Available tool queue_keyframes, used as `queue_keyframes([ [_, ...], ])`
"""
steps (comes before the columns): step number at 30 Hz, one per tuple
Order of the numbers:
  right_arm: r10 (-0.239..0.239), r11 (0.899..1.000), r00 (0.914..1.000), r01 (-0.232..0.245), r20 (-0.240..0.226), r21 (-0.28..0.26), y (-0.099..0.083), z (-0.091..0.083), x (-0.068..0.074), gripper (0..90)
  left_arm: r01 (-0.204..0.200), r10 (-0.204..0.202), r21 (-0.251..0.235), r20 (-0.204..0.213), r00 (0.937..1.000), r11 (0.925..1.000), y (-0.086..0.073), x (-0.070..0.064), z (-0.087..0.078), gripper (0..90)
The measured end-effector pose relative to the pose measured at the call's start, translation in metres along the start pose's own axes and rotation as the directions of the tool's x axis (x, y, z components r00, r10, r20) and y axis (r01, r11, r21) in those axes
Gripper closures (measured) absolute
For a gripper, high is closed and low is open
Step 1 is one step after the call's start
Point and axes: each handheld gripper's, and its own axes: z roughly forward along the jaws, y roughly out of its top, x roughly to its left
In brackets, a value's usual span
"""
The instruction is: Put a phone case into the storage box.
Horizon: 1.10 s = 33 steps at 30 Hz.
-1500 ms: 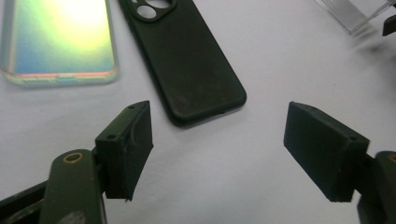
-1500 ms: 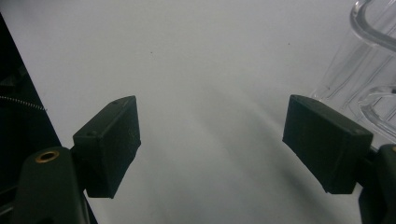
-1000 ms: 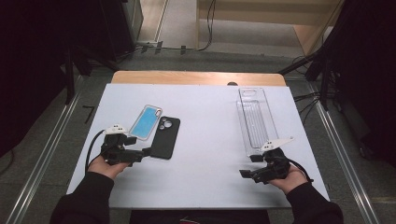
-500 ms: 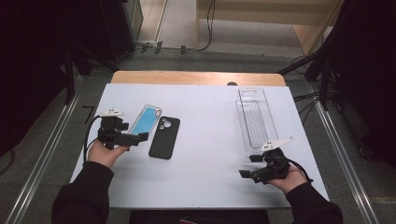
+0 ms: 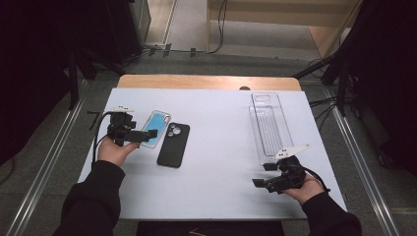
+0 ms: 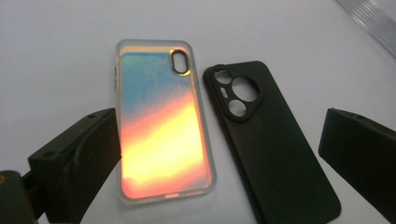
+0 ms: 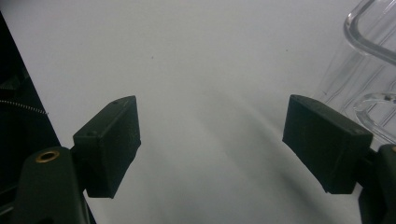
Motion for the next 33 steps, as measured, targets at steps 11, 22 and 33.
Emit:
queue_keyframes([
  [11,-0.001,1.0,1.0,0.001,-0.003,0.003,0.0,0.0,0.001,17.3,-0.006,0.006,0.004,-0.046,0.9989,1.0,0.016,0.007,0.022,0.0],
  [22,0.0,1.0,1.0,0.0,-0.002,0.001,0.0,0.0,0.001,17.3,0.002,-0.003,-0.004,-0.073,0.9973,1.0,0.02,0.015,0.045,0.0],
  [33,0.0,1.0,1.0,0.0,-0.002,0.001,0.0,0.0,0.001,17.3,0.003,-0.001,0.025,-0.083,0.9966,0.9997,0.013,0.018,0.057,0.6],
])
